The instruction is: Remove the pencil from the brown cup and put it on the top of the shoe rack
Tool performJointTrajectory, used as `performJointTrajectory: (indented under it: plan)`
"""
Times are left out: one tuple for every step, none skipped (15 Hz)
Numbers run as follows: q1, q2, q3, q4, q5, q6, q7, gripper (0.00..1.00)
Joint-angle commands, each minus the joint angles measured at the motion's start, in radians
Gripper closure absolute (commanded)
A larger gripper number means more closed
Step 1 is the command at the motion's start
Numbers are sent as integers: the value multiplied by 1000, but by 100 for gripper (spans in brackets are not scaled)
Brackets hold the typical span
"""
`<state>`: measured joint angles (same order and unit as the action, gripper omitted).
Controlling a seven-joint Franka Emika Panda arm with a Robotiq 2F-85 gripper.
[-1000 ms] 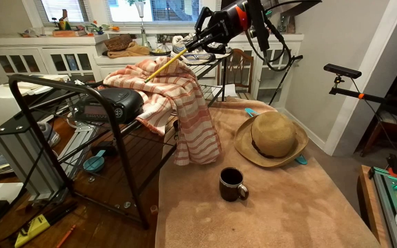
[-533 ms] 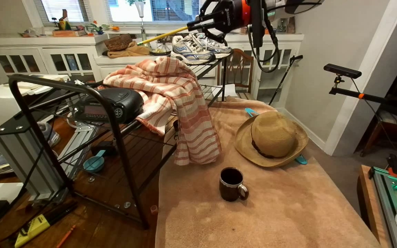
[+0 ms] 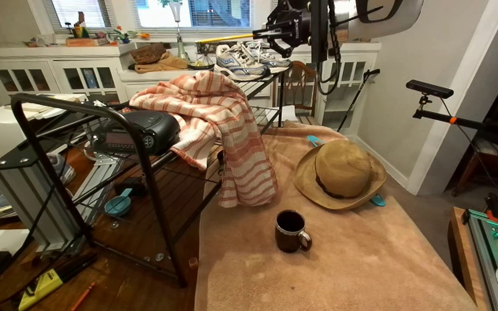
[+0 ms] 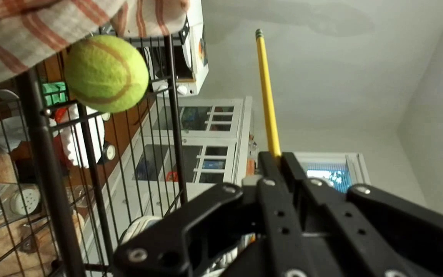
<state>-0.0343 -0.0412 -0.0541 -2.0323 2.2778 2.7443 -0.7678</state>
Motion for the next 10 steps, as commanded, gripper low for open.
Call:
performJointTrajectory:
  plan:
    - [-18,78,-15,35,183,12,-39,98]
    - [-20,100,-15,43,216,26,-43,98]
    - [-20,125,-16,49,244,19,-32,98]
    - [-19,148,-14,59,270,17,-28,98]
    - [-16,168,-13,71,294,18,-28,98]
    - [-21,187,-23,93,232,15,57,98]
    - [-20,203,-23,104,234,14,81,98]
    - [-22,214,-27,116,233,8,120,98]
    - [-23,225,-32,127,233,8,148,98]
    - [-24,232,-37,133,232,4,182,98]
